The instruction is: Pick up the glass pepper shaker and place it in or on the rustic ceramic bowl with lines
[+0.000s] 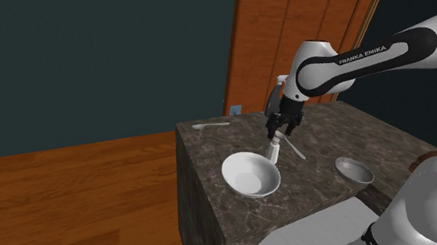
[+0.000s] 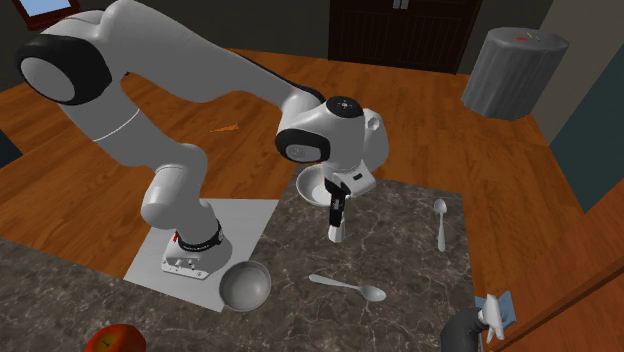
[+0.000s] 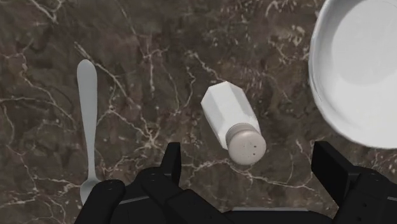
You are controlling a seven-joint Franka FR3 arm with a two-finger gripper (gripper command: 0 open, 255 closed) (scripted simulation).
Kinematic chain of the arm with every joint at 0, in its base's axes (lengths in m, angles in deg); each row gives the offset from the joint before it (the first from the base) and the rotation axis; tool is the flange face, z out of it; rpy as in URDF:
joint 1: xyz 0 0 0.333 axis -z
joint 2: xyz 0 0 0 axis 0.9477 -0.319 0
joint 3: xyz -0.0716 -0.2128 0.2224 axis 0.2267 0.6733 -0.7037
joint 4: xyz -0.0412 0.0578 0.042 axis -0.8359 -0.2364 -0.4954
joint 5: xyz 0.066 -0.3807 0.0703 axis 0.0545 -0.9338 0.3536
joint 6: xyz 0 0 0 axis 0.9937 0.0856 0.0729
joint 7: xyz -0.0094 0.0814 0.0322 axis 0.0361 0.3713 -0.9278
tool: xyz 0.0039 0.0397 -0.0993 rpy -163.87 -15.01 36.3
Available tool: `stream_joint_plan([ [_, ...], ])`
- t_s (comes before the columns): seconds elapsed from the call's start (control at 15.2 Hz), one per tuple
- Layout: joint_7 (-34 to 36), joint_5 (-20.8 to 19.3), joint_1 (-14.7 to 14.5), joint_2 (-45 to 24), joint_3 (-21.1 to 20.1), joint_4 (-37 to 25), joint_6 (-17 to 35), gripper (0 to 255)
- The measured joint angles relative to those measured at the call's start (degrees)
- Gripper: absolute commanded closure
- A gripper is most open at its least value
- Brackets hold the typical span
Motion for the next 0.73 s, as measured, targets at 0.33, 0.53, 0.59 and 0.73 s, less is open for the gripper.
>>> stream_joint_plan([
  [0.33,-0.35,0.60,-0.34,-2.54,0.02,1.73,4.28,0],
  [0.53,-0.36,0.69,-0.41,-2.84,-0.01,2.03,4.91,0],
  [0.59,-0.36,0.70,-0.41,-2.87,-0.01,2.06,4.98,0],
  [0.73,-0.36,0.70,-0.42,-2.88,-0.01,2.08,5.02,0],
])
